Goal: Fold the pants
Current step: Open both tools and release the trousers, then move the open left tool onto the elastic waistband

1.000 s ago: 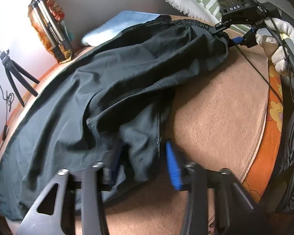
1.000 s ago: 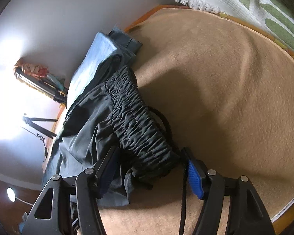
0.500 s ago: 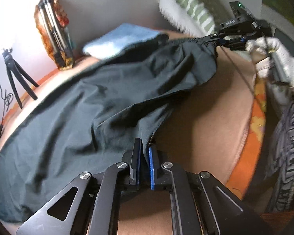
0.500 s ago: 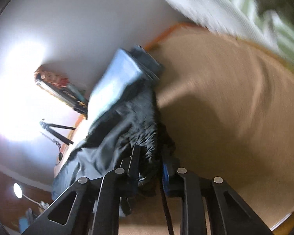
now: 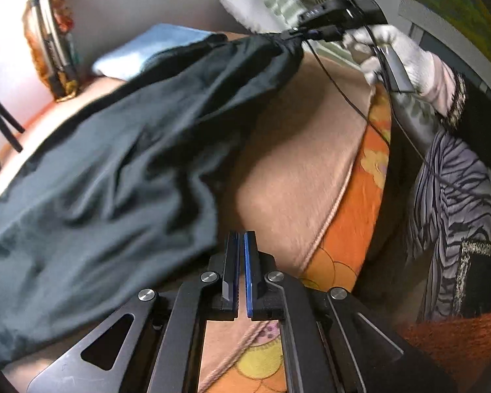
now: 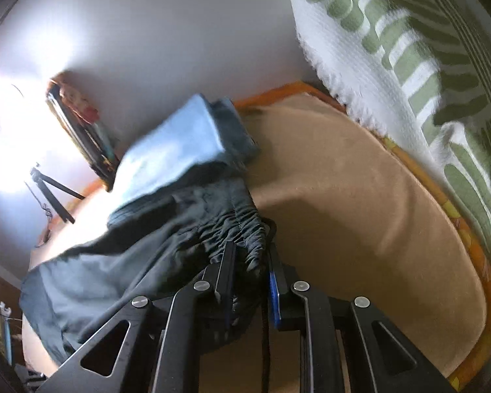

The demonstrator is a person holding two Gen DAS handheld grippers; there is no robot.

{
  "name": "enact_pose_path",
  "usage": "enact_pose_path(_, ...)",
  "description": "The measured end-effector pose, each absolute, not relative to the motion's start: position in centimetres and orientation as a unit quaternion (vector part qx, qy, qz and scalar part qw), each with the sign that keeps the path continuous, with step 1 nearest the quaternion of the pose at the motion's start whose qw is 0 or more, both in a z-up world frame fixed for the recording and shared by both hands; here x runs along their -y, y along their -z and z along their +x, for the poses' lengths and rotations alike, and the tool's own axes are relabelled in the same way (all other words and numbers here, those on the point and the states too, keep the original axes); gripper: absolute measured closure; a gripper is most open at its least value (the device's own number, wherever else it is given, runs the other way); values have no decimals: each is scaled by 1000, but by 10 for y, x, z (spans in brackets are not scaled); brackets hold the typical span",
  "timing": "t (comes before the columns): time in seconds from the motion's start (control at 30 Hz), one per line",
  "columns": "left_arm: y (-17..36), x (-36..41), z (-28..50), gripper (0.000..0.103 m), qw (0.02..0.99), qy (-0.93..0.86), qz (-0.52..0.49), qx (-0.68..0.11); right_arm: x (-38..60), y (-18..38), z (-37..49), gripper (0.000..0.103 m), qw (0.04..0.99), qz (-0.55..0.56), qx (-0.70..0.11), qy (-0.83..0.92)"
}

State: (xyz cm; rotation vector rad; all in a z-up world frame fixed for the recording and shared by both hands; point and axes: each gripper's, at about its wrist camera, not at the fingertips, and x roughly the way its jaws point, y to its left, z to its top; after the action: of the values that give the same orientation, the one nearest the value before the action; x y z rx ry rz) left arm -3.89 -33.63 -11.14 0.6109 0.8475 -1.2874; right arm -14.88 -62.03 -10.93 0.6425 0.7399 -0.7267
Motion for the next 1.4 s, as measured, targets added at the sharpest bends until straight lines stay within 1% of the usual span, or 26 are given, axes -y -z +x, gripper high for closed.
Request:
enact_pose_path(0.07,108,337,-42,102,675,575,270,-377,624,115,-151,86,815,305,-356,339)
enact_pose_path(0.13,100,335,-39,101,684,571,255,-376,624,115,-151,78,809,295,-370,348)
enact_pose_path(0.17,97,333,-37,101,686,571,247,-376,623,114,-151,78,809,287,-373,352)
enact_pose_path(0.23,88,327,-28,98,697,565,225,-379,619,110,-150,76,810,263,-378,364)
enact_pose_path(0.3,82,322,-21,97,705,560,208,-381,612,101,-150,63,813,233,-377,378)
enact_pose_path(0.33,78,318,-16,96,712,555,198,-382,609,97,-149,63,815,224,-374,382)
enact_pose_path(0.37,75,314,-13,93,718,549,192,-381,603,91,-149,63,820,210,-369,384)
enact_pose_path(0.4,73,311,-9,87,722,546,187,-382,597,85,-147,63,824,199,-365,385)
enact_pose_path(0.47,66,302,0,80,733,536,172,-381,583,74,-143,60,834,174,-358,383)
enact_pose_path(0.5,63,297,5,78,739,530,165,-382,578,70,-140,55,837,165,-356,382)
enact_pose_path(0.57,55,287,16,74,753,515,150,-380,567,61,-135,51,848,155,-345,371)
enact_pose_path(0.7,41,251,46,63,783,477,104,-386,544,47,-120,49,867,145,-336,339)
enact_pose_path(0.73,39,237,55,61,792,461,94,-389,538,45,-115,49,871,142,-335,330)
enact_pose_path(0.8,38,215,69,61,804,439,75,-395,527,42,-105,49,877,138,-336,314)
enact_pose_path(1.03,54,107,129,61,837,322,-40,-440,489,41,-65,48,894,130,-350,248)
enact_pose_path(1.2,63,46,161,61,850,243,-89,-459,464,44,-37,48,901,116,-360,215)
enact_pose_path(1.27,70,19,176,61,849,203,-124,-472,454,46,-26,47,903,111,-364,202)
enact_pose_path(1.33,78,-4,191,56,844,173,-154,-484,446,50,-16,47,904,109,-368,189)
enact_pose_path(1.4,85,-20,201,56,840,149,-181,-489,440,56,-7,46,904,105,-373,180)
